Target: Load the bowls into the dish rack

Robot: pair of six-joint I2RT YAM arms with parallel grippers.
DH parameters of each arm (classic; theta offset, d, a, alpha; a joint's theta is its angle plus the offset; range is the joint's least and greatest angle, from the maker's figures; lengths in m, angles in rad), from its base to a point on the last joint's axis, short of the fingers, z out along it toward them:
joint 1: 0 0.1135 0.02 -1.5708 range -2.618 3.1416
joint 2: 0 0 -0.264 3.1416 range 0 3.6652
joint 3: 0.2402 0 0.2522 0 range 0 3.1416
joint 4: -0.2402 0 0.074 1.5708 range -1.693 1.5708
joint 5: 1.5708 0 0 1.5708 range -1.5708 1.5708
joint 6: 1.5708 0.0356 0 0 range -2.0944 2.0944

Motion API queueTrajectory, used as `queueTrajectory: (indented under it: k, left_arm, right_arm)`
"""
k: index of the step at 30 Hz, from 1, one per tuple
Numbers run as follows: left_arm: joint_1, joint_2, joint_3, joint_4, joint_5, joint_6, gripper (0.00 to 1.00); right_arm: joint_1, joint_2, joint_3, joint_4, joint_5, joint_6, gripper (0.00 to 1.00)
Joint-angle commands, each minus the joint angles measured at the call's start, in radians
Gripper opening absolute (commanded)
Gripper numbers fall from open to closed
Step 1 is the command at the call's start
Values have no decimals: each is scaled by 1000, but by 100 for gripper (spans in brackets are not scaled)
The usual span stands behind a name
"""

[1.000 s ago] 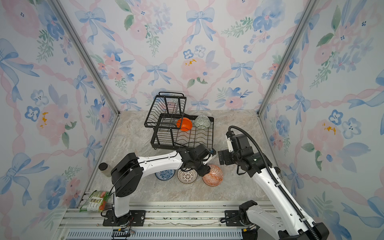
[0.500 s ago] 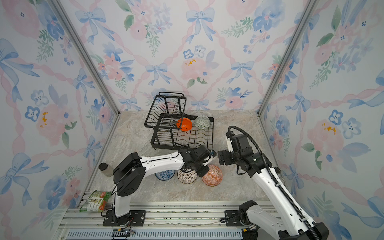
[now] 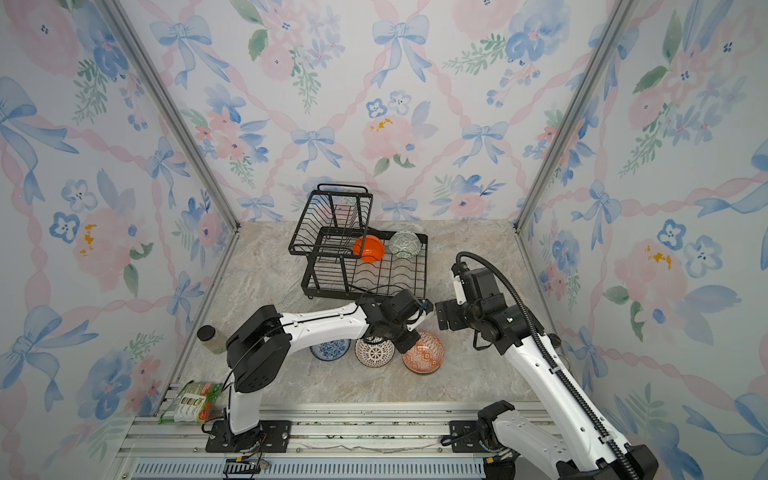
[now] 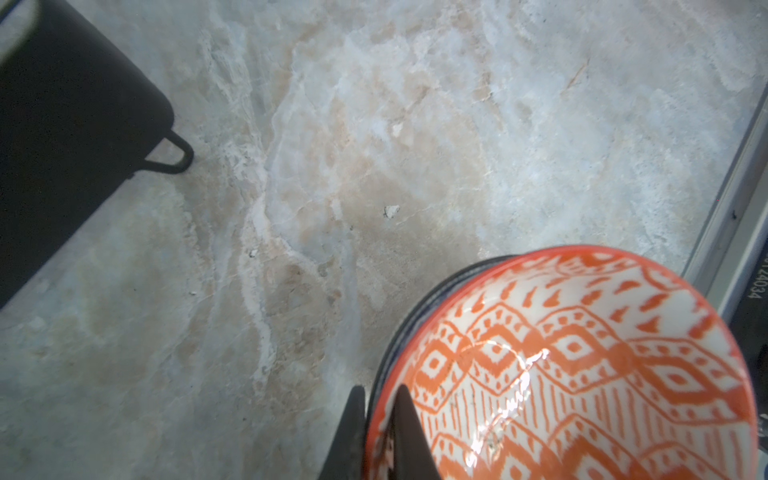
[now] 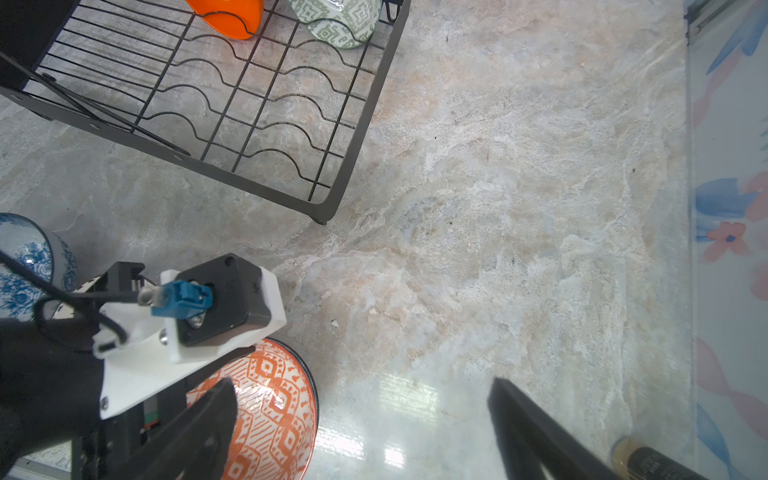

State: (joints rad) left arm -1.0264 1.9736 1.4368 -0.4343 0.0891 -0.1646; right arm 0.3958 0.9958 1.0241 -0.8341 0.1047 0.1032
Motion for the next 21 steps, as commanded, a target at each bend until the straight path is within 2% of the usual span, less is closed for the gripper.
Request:
queueTrajectory:
  k: [1,7,21]
  left_arm:
    - [-1,-36,26,-18,-21,8,7]
    - [1,-45,35,-17,-26,11,0]
    - [10,-62,40,-16,-21,3,0]
  right_arm:
    - [11,5,-1,-2,-5,-12,97]
    - [11,4,-5,1,-7,-10,97]
    - [11,4,-9,3,-11,-9,97]
